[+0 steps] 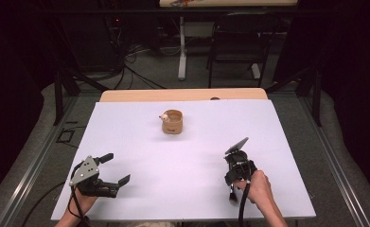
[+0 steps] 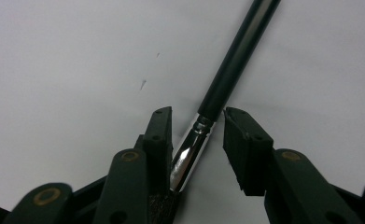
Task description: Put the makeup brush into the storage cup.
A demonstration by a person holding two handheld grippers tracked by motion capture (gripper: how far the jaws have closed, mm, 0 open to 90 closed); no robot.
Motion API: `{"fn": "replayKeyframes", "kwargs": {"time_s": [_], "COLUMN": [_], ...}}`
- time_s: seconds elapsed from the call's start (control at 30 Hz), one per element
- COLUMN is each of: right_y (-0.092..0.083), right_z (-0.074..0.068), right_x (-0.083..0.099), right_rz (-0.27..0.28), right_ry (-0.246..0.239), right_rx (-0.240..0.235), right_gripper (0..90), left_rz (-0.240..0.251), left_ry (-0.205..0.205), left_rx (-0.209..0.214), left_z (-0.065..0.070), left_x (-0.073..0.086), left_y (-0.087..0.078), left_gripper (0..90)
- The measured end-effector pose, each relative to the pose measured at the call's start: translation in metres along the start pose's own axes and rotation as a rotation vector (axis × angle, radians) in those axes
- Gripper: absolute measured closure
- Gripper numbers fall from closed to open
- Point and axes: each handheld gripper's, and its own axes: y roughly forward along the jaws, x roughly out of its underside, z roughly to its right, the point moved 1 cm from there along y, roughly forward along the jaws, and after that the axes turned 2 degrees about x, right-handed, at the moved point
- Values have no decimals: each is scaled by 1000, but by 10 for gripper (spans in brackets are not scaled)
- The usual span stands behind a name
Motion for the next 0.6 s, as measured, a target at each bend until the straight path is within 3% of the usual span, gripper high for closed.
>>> {"fn": "replayKeyframes", "kwargs": {"time_s": [0.47,0.6], "right_y": [9,9], "right_z": [-9,-8], "right_x": [0,0], "right_rz": [-65,-64], "right_ry": [-60,-85], "right_rx": [67,52], "right_gripper": [755,765], "left_rz": [-4,-6], "left_ry": [-2,0], "left_rx": [5,6], "left_z": [0,0], "left_x": [0,0], "left_y": [0,0], "left_gripper": [16,16]}}
